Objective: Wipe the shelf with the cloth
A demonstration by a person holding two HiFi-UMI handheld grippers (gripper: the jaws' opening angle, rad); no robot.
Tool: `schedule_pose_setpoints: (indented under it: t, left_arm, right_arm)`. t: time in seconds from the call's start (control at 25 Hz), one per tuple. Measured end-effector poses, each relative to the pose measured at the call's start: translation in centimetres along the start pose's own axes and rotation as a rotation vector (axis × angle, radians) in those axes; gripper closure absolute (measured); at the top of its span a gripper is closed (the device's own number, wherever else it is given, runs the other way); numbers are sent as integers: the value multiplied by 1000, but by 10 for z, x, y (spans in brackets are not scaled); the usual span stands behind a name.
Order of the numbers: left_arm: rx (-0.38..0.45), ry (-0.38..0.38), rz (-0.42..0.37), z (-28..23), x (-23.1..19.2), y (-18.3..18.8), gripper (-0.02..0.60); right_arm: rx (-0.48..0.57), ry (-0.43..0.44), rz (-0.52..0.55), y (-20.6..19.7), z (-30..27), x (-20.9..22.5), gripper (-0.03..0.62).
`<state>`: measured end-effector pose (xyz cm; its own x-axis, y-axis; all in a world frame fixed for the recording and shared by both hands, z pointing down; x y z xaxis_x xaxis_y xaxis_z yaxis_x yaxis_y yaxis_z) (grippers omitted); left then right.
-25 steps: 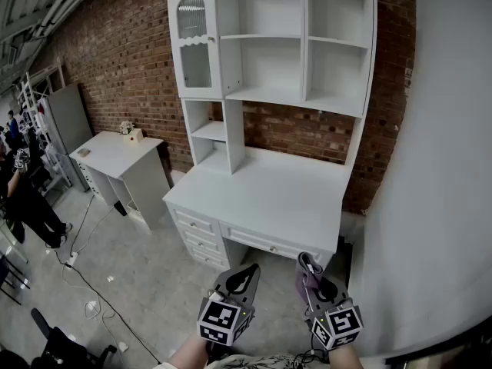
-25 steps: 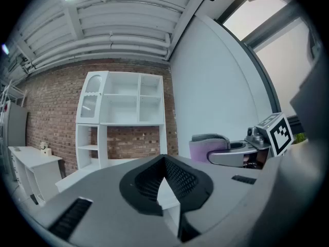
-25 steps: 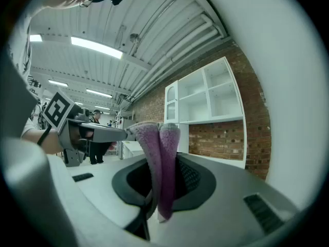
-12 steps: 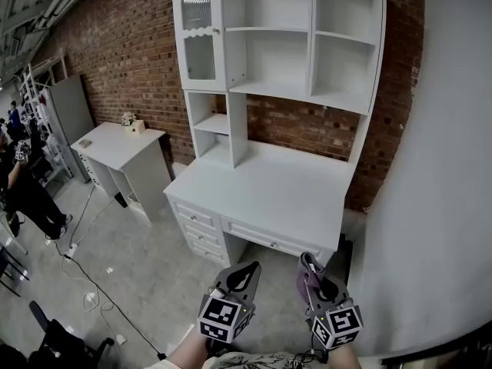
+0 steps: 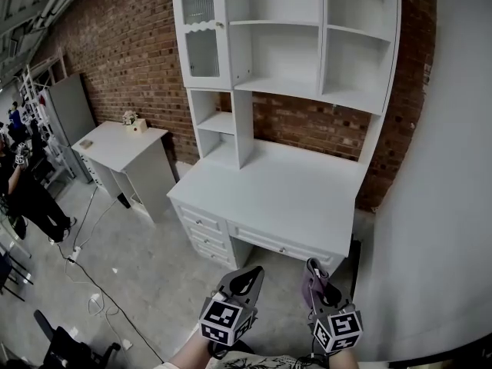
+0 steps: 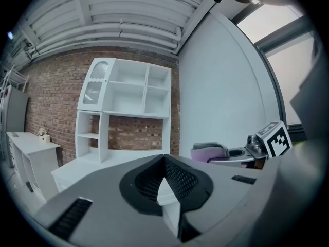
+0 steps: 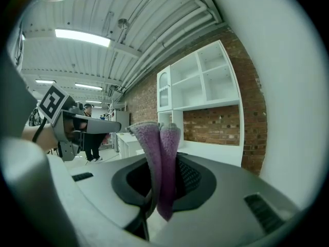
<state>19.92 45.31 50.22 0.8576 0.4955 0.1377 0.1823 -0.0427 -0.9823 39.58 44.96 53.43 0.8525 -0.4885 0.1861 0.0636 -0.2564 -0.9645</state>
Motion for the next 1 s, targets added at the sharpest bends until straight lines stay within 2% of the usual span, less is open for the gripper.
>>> schedule_pose_setpoints:
  t: [0.44, 0.68, 1.0]
  left_arm:
    - [-22, -48, 3, -48, -131, -13, 568]
    - [-40, -113, 20, -70, -207, -21, 568]
    - [-31, -132, 21, -92, -289, -39, 568]
  right_arm:
    - [-33, -82, -42, 17, -120, -24, 514]
    - [-20, -127, -61, 32, -187, -50, 514]
    - [-27, -173, -58, 42, -263, -76, 514]
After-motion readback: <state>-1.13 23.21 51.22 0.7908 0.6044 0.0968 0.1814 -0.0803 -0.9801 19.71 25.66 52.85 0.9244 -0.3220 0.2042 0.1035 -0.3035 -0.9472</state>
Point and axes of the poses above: the fingertips, and each gripper's own axes: z backward along the fingers, x to its right, y out of its top, the point moved 6 cm from there along z, backward along the fingers, and after that the axes turned 11 degrees about -z, right-handed, at the moved point
